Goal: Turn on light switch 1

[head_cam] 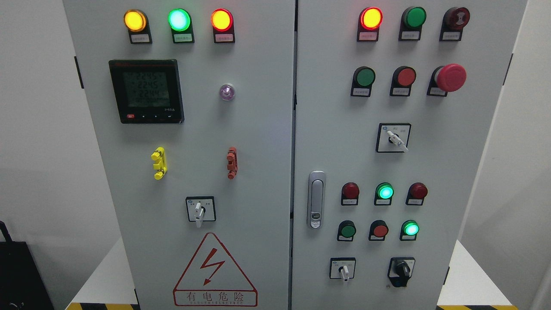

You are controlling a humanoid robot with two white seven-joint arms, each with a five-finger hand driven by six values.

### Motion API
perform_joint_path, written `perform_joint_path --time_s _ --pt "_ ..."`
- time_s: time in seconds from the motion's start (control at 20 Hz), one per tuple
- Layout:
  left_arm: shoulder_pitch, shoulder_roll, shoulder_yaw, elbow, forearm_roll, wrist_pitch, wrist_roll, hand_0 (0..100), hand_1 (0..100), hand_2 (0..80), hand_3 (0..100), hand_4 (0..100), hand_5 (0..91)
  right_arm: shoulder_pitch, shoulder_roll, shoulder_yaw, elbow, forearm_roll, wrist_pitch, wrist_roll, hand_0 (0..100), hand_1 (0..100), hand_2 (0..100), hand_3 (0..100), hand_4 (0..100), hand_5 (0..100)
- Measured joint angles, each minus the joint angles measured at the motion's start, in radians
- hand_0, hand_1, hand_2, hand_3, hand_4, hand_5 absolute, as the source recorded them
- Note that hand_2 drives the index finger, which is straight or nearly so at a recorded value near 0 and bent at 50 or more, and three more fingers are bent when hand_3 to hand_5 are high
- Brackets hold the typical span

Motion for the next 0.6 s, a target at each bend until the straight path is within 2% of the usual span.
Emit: perform_joint_path --time_s 0.25,0.45,0.6 --pt "-0.026 -0.002 -0.033 -0.077 0.001 0.059 0.064 8 41 45.7 79 90 78.2 0.0 0.0 0.0 0.0 0.0 0.0 0.0 0 0 0 0 0 0" --pt "-0.044 -0.003 -0.059 -0.122 -0.002 0.074 0.129 6 42 47.3 81 92 81.7 0.0 0.0 0.0 0.0 0.0 0.0 0.0 0 0 0 0 0 0" --pt "-0.066 -0.004 -0.094 -0.149 -0.005 0.125 0.203 6 43 47.8 82 92 82.6 0.0 0.0 0.0 0.0 0.0 0.0 0.0 0 0 0 0 0 0"
